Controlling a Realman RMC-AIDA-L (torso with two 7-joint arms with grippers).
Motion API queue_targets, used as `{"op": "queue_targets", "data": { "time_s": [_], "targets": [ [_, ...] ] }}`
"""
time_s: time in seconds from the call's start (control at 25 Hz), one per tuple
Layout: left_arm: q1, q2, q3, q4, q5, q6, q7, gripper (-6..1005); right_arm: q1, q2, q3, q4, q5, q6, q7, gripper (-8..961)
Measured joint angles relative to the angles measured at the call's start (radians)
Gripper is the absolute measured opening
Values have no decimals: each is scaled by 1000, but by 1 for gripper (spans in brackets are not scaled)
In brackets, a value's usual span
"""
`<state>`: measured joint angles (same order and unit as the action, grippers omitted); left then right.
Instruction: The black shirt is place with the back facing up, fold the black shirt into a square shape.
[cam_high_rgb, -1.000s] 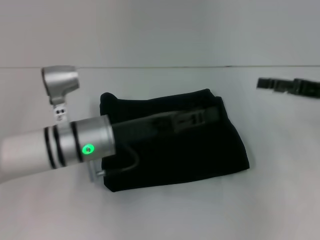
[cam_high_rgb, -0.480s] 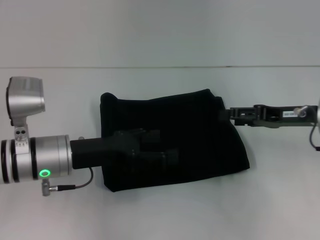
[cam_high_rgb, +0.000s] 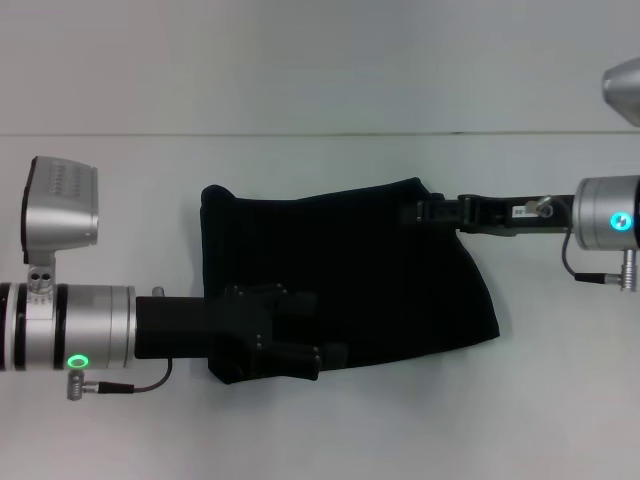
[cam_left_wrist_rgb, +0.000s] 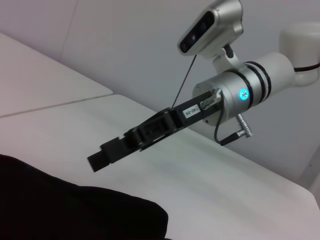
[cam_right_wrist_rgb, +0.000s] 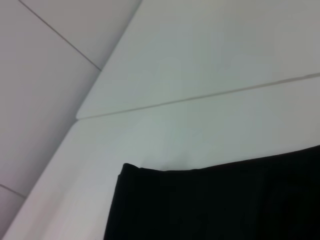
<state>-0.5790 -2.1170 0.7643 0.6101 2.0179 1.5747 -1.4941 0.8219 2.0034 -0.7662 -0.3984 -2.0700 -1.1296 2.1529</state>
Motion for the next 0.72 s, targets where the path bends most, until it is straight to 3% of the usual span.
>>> {"op": "queue_targets", "data": {
  "time_s": [0.72],
  "targets": [
    [0, 0, 5, -4, 53, -4, 4, 949, 38, 67, -87, 17, -1, 182, 26, 851]
  ]
}}
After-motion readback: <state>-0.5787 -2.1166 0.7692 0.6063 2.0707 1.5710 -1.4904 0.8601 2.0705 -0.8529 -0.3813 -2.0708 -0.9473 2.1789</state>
